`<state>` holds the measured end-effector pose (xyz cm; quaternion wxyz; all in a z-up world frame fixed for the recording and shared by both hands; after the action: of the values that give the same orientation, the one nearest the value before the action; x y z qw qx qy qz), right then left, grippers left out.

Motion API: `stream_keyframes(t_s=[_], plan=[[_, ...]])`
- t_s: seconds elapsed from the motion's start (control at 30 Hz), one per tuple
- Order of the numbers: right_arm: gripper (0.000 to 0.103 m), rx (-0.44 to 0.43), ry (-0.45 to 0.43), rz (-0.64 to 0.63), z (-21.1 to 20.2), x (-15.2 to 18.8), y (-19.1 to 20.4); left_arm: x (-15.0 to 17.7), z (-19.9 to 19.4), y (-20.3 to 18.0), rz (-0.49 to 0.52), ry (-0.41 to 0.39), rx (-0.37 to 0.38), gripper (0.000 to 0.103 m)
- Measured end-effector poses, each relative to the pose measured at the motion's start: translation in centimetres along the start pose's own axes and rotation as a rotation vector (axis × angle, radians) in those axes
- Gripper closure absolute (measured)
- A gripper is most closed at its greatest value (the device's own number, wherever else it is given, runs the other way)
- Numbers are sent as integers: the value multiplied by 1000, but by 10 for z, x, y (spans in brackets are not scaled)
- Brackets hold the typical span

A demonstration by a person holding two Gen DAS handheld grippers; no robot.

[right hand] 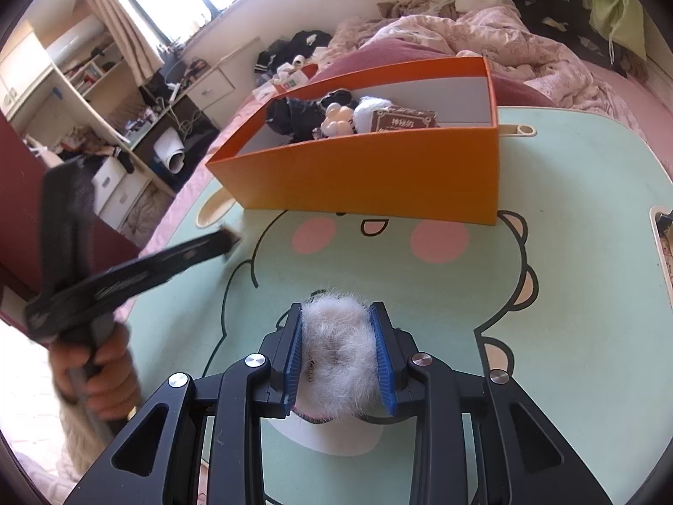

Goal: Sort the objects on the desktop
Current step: 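Grasp the metal cup with the left gripper while the right holds the fluffy ball, then lower the metal cup and fluffy ball into the orange box and open both grippers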

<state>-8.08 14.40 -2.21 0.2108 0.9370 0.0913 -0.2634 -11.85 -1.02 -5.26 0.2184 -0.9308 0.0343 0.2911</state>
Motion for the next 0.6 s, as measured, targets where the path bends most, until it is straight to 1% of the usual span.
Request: stream_keyframes(t_s=[0.1, 0.17, 0.27, 0.33, 0.43, 0.57, 0.6], plan=[[74, 15, -1, -29, 0, 1, 5, 20, -20, -7, -4, -44, 2, 74], [74, 25, -15, -48, -3, -1, 8, 31, -28, -16, 4, -53, 13, 74], [74, 13, -45, -49, -12, -9, 12, 28, -33, -32, 39, -65, 33, 74], [74, 9, -69, -56, -19, -22, 15, 14, -39, -42, 70, -100, 33, 74], [74, 26, -130, -75, -33, -51, 18, -16, -47, -55, 94, -143, 47, 74], [74, 74, -223, -91, -44, -98, 18, -71, -52, -64, 135, -227, 17, 74], [74, 82, -242, -86, -43, -111, 16, -83, -49, -64, 131, -231, 16, 74]])
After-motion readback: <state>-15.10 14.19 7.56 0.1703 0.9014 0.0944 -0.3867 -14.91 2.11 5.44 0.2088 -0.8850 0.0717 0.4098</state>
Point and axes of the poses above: each gripper's, at about its wrist camera, not at the fingertips, and z roughly the way its jaws point, y to its left, x to its underside, the point moved 10 cm from there along z, roughly the way its jaws point, and after that the axes turned 5 degrees about x, right-handed, at the moved point
